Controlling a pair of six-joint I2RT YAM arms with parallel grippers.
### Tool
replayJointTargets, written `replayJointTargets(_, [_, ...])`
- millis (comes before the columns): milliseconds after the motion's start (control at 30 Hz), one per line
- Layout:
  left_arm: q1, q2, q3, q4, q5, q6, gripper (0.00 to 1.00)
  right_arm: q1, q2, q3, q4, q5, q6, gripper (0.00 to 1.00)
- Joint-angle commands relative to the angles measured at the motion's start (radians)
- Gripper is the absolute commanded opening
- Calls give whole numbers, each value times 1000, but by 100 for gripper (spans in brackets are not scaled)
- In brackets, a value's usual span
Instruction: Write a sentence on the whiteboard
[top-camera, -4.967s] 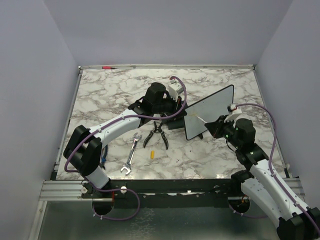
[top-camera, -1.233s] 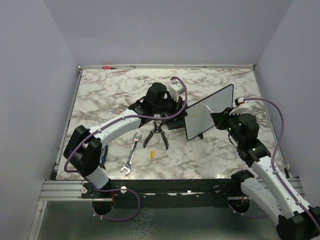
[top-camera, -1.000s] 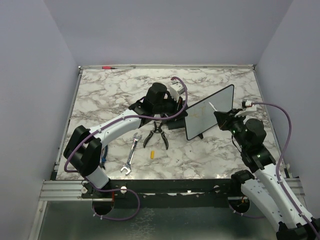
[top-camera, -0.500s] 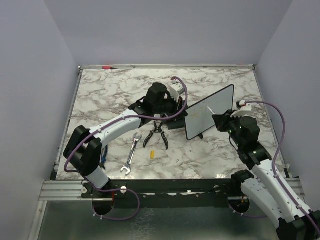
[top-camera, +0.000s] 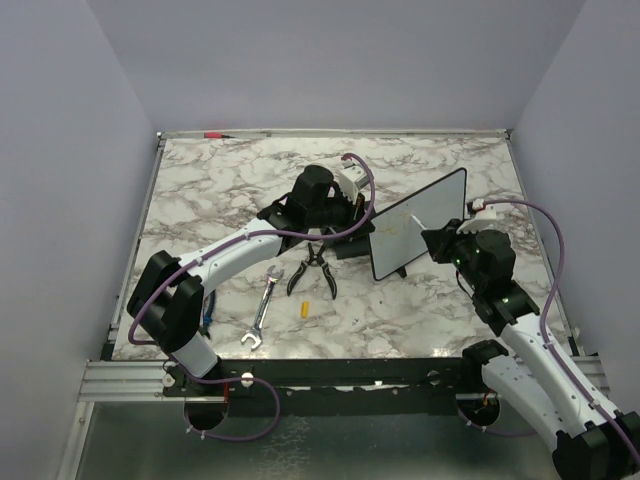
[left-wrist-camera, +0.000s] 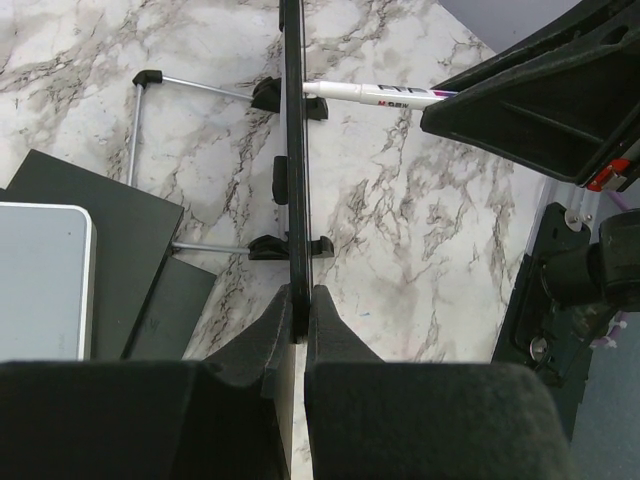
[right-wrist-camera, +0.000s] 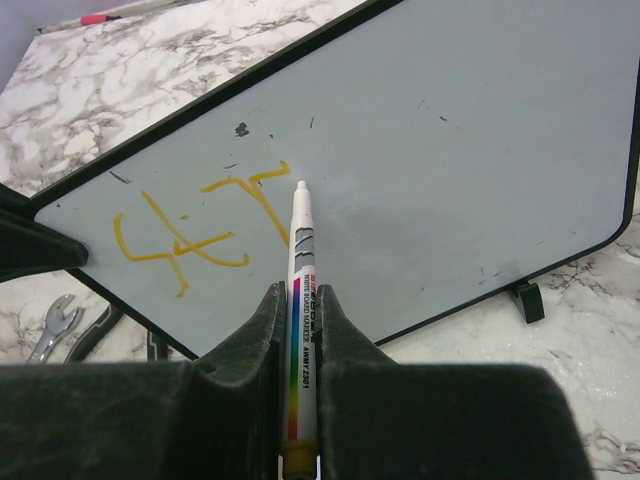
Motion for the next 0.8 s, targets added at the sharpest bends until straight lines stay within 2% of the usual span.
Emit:
replayJointTargets(0, [-15, -14, 19, -30, 42, 17, 0, 0, 13, -14, 6, -67, -25, 1])
replayJointTargets(300, [-15, -14, 21, -30, 43, 18, 0, 0, -4, -36, -46, -69, -13, 1])
replayJointTargets(767, [-17, -16, 21, -30, 43, 17, 0, 0, 4, -19, -45, 71, 11, 1])
